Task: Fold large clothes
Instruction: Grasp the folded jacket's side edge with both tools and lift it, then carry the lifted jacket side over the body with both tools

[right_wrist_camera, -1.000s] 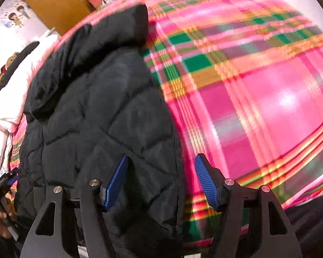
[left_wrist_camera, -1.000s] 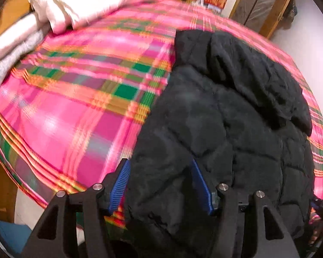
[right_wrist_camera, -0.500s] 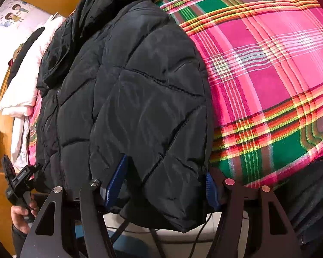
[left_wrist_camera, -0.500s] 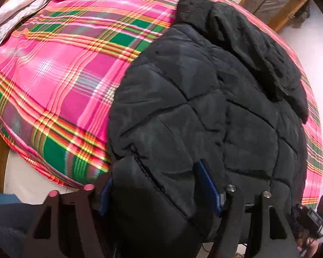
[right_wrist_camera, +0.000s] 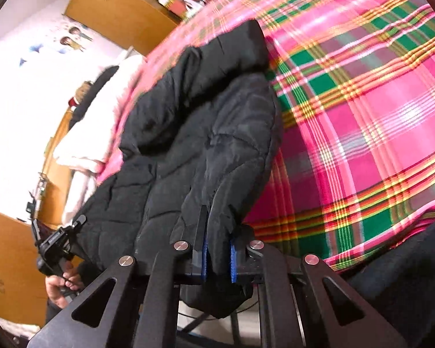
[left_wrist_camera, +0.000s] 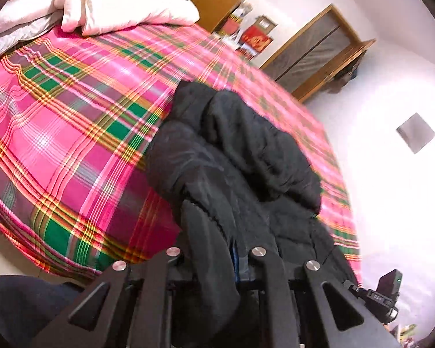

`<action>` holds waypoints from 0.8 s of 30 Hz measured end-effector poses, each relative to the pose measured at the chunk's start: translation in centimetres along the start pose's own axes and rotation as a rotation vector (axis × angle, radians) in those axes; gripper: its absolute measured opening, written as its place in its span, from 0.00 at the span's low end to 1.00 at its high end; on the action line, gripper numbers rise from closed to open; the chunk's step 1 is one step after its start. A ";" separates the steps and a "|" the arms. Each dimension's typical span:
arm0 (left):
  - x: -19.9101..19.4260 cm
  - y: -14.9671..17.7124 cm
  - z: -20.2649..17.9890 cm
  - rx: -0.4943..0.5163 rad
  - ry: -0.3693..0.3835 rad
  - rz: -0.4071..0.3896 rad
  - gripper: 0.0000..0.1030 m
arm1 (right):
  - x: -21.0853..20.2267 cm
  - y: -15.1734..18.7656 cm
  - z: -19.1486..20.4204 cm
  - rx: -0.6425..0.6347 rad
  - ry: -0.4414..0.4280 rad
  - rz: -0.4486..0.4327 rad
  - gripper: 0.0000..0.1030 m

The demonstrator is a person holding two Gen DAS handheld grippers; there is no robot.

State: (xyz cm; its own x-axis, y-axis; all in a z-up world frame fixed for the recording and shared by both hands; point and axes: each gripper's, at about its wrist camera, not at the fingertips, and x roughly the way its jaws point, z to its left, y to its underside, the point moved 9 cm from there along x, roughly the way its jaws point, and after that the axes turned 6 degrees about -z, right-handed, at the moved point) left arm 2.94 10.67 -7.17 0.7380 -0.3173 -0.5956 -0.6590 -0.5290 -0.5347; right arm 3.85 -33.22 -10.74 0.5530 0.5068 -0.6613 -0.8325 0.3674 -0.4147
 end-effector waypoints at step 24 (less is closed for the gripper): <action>2.6 -13.3 -6.1 -0.052 0.137 -0.128 0.15 | 0.9 -16.6 7.0 0.069 -0.157 -0.229 0.10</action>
State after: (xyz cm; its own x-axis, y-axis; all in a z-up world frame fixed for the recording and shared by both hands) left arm 14.50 12.06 2.07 0.8308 -0.3470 -0.4352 -0.5523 -0.6112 -0.5669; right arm 18.38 -33.42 -0.12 0.7289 0.5173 -0.4484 -0.6844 0.5357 -0.4946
